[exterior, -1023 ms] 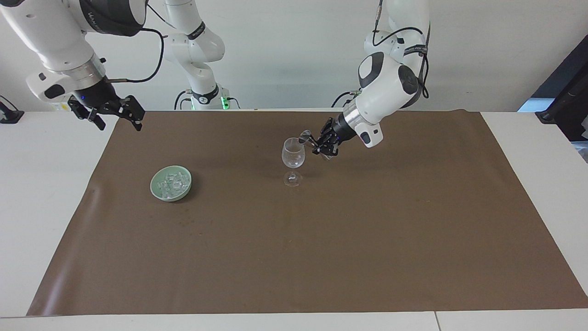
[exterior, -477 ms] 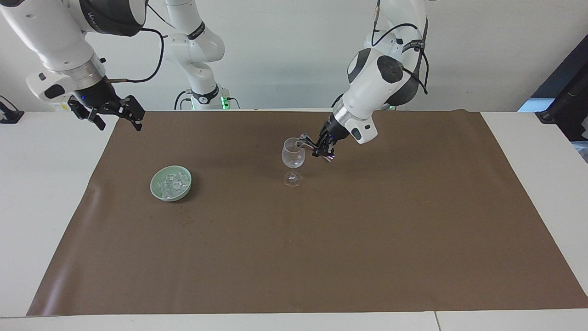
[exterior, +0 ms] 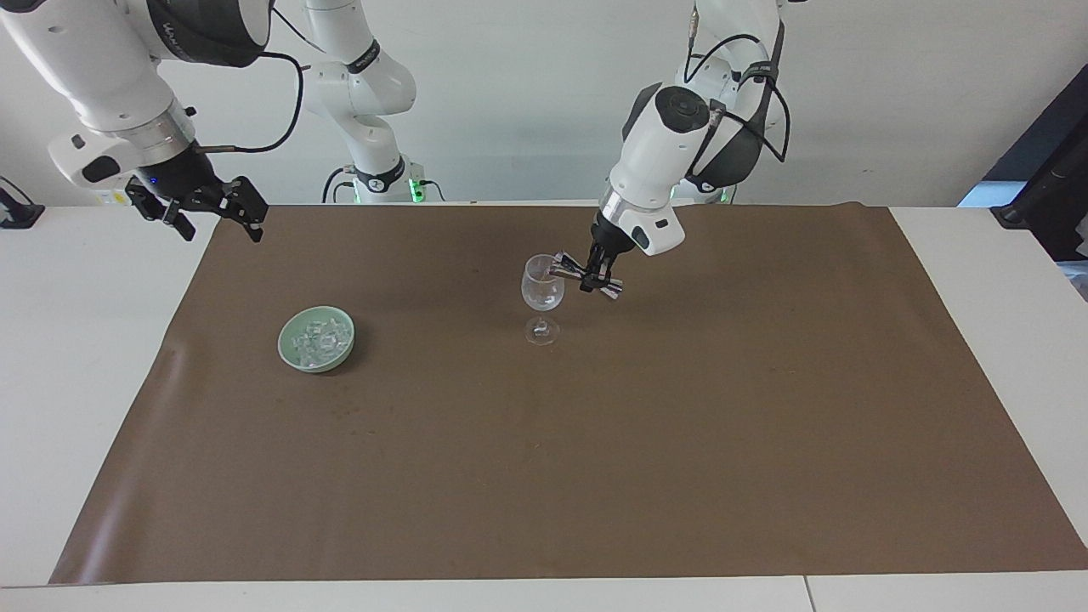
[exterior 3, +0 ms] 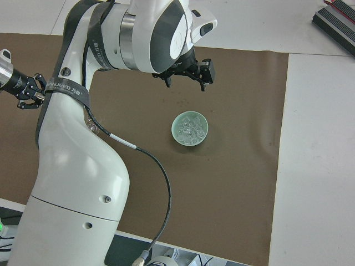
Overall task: Pour wine and add ice with both arms
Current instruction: 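Tilt the silver cup with the left gripper to pour into the glass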
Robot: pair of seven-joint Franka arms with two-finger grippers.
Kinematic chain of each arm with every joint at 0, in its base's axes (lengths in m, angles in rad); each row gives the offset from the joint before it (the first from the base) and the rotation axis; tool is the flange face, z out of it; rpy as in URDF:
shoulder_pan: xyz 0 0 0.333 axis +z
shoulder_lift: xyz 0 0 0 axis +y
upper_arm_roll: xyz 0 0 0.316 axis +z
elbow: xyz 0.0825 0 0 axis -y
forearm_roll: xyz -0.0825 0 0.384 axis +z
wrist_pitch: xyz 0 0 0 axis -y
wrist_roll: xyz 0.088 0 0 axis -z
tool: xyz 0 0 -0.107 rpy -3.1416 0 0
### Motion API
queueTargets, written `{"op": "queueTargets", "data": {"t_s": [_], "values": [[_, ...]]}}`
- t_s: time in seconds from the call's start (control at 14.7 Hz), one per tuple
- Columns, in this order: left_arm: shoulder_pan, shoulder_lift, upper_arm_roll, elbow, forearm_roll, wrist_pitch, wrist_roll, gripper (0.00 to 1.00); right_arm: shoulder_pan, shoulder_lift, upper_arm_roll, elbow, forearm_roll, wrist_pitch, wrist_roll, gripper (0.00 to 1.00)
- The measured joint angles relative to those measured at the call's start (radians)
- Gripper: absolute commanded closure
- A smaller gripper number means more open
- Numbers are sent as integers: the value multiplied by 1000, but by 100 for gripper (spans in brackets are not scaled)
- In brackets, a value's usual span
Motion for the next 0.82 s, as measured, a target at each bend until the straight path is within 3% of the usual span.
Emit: {"op": "queueTargets", "data": {"t_s": [0.82], "values": [[-86, 2, -2, 55, 235, -73, -88, 100, 0, 0, 0, 0, 0, 0, 0, 0]]}}
